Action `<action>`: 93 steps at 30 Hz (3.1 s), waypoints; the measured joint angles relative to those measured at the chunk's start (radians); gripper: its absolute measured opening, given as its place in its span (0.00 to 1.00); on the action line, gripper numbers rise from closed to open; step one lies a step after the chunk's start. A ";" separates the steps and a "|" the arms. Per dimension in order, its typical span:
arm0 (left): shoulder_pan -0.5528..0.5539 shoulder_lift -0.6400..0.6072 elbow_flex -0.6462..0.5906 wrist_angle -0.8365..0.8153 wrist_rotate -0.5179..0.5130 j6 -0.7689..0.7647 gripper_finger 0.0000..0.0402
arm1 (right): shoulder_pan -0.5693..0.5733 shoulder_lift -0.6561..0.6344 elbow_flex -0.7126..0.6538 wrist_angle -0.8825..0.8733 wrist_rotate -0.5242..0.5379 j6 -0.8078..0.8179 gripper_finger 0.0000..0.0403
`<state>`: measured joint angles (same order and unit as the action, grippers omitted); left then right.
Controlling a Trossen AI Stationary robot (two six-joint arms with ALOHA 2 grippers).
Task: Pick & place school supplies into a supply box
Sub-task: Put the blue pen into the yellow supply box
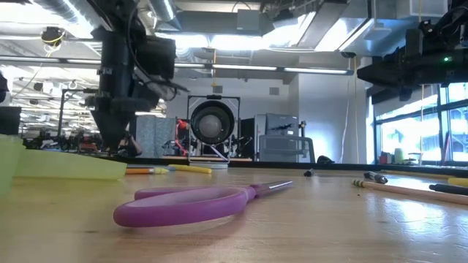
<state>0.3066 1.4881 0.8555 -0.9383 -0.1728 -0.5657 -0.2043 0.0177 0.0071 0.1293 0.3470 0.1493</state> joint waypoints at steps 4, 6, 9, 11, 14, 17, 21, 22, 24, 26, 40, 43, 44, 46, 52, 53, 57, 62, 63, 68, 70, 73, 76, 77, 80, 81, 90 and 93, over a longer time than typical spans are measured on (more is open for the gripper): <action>0.015 0.045 0.000 0.002 0.015 0.030 0.26 | 0.000 0.000 0.000 0.000 0.000 0.000 0.17; 0.023 0.063 0.000 0.008 0.014 0.043 0.25 | 0.000 0.000 0.000 0.000 0.000 0.000 0.17; 0.033 0.080 0.000 0.029 0.030 0.084 0.25 | 0.000 0.000 0.000 0.000 0.000 0.000 0.17; 0.039 0.092 0.000 0.050 0.043 0.108 0.25 | 0.000 0.000 0.000 0.000 0.000 -0.001 0.17; 0.046 0.110 0.000 0.056 0.046 0.141 0.25 | 0.000 0.000 0.000 0.000 0.000 -0.001 0.17; 0.051 0.138 0.000 0.056 0.045 0.165 0.25 | 0.000 0.000 0.000 0.000 0.000 -0.001 0.17; 0.057 0.181 0.006 0.053 0.071 0.207 0.25 | 0.000 0.000 0.000 -0.001 0.000 -0.009 0.17; 0.059 0.192 0.007 0.049 0.080 0.226 0.25 | 0.000 0.000 0.000 -0.001 0.000 -0.018 0.17; 0.058 0.208 0.007 0.049 0.086 0.264 0.25 | 0.000 0.000 0.000 -0.001 0.000 -0.026 0.17; 0.059 0.213 0.008 0.050 0.095 0.294 0.25 | 0.000 0.000 0.000 -0.001 0.000 -0.026 0.17; 0.055 0.175 0.000 0.064 0.085 0.316 0.25 | 0.000 0.000 0.000 -0.001 0.000 -0.027 0.17; 0.049 0.175 0.000 0.064 0.089 0.315 0.20 | 0.000 0.000 0.000 -0.001 0.000 -0.027 0.17; 0.046 0.175 0.000 0.064 0.088 0.315 0.18 | 0.000 0.000 0.000 -0.001 0.000 -0.027 0.17; 0.040 0.175 0.000 0.064 0.088 0.315 0.13 | 0.000 0.000 0.000 -0.001 0.000 -0.027 0.17; 0.019 0.169 0.001 0.044 0.078 0.309 0.03 | 0.000 0.000 0.000 -0.001 0.000 -0.026 0.17; 0.012 0.163 -0.001 0.036 0.083 0.303 0.03 | 0.000 0.000 0.000 -0.001 0.000 -0.027 0.17; -0.032 0.102 -0.005 -0.019 0.115 0.254 0.05 | 0.000 0.000 0.000 -0.001 0.000 -0.027 0.17; -0.115 -0.032 -0.003 -0.068 0.107 0.132 0.04 | 0.000 0.000 0.000 -0.001 0.000 -0.027 0.17; -0.137 -0.061 -0.003 -0.072 0.110 0.096 0.04 | 0.000 0.000 0.000 -0.001 0.000 -0.027 0.17; -0.282 -0.195 -0.002 -0.056 0.160 -0.052 0.04 | 0.000 0.000 0.000 -0.001 0.000 -0.027 0.17; -0.364 -0.231 -0.002 -0.046 0.161 -0.099 0.05 | 0.000 0.000 0.000 -0.001 0.000 -0.026 0.17; -0.502 -0.256 -0.002 0.000 0.158 -0.135 0.05 | 0.000 0.000 0.000 -0.001 0.000 -0.026 0.17; -0.646 -0.259 -0.002 0.078 0.158 -0.188 0.05 | 0.000 0.000 0.000 -0.001 0.000 -0.024 0.17; -0.694 -0.259 -0.002 0.112 0.157 -0.218 0.05 | 0.000 0.000 0.000 -0.002 0.000 -0.024 0.17; -0.832 -0.245 0.000 0.219 0.155 -0.333 0.05 | 0.000 0.000 0.000 -0.002 0.000 -0.025 0.17; -0.876 -0.240 0.000 0.243 0.146 -0.378 0.05 | 0.000 0.000 0.000 -0.002 0.000 -0.024 0.17; -1.153 -0.068 0.000 0.334 0.202 -0.722 0.05 | 0.000 0.000 0.000 -0.007 0.000 -0.022 0.17; -1.190 -0.004 0.000 0.364 0.259 -0.785 0.05 | 0.000 0.000 0.000 -0.007 0.000 -0.020 0.17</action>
<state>-0.8833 1.4842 0.8558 -0.5744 0.0861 -1.3512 -0.2047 0.0174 0.0071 0.1218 0.3473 0.1291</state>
